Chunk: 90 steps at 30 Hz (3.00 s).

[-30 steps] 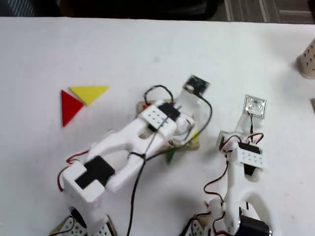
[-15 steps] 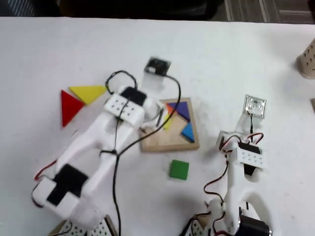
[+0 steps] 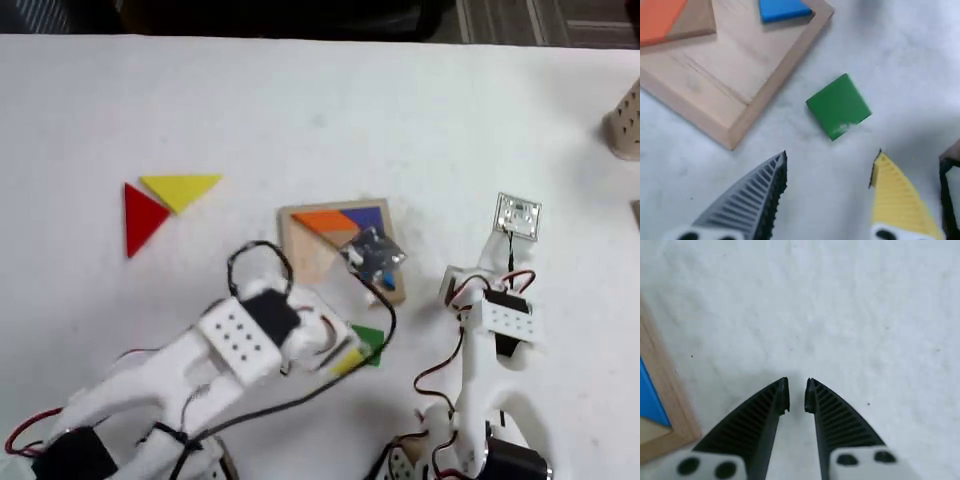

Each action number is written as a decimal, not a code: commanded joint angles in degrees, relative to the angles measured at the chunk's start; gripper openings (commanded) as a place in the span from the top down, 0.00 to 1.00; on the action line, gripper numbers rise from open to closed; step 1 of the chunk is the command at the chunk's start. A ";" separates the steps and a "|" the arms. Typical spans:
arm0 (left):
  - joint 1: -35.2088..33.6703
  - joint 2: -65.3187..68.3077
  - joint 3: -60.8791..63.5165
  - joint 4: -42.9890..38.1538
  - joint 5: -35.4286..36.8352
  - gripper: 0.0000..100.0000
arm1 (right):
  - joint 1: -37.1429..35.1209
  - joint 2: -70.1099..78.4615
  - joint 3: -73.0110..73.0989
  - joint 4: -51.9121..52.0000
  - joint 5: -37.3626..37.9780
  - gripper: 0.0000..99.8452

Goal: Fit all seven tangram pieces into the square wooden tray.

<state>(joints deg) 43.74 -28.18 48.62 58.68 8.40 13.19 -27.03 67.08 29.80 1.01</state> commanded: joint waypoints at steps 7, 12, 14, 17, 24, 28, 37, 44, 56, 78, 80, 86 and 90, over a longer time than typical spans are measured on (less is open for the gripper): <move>-2.24 19.47 -8.44 -5.80 13.89 0.59 | -1.45 -1.71 -0.26 -0.92 0.62 0.94; -2.95 34.33 -17.93 -4.04 16.97 0.59 | -1.45 -1.71 -0.26 -0.92 0.62 0.94; -2.42 38.11 -20.92 -3.87 17.41 0.59 | -1.54 -1.71 -0.26 -0.92 0.62 0.94; -1.01 40.40 -23.56 -2.02 18.02 0.59 | -1.63 -1.71 -0.26 -0.92 0.62 0.94; 3.12 42.07 -24.09 -1.85 13.36 0.74 | -1.63 -1.71 -0.26 -0.92 0.62 0.94; 3.12 42.33 -24.26 -2.55 10.29 0.83 | -1.63 -1.63 -0.26 -0.92 0.62 0.94; 2.33 41.98 -23.74 -1.67 9.85 0.82 | -1.63 -1.63 -0.26 -0.92 0.62 0.94; -2.68 38.90 -23.74 -0.09 9.76 0.82 | -1.63 -1.63 -0.26 -0.92 0.62 0.94; -9.71 22.46 -13.01 -8.97 9.76 0.82 | -1.63 -1.63 -0.26 -0.92 0.62 0.94; 0.22 0.22 -0.35 -0.97 0.88 0.66 | -1.71 -1.63 -0.26 -0.92 0.62 0.94; 1.27 0.48 1.32 -2.73 3.60 0.63 | -1.71 -1.63 -0.18 -0.92 0.62 0.94; -4.70 13.05 -4.31 -5.01 4.57 0.61 | -1.71 -1.63 -0.18 -0.92 0.62 0.94; -6.02 23.96 -9.41 -6.42 4.57 0.61 | -1.71 -1.63 -0.18 -0.92 0.62 0.94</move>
<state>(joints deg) 38.73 -10.33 44.75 54.02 12.35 12.04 -27.03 67.08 29.80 1.01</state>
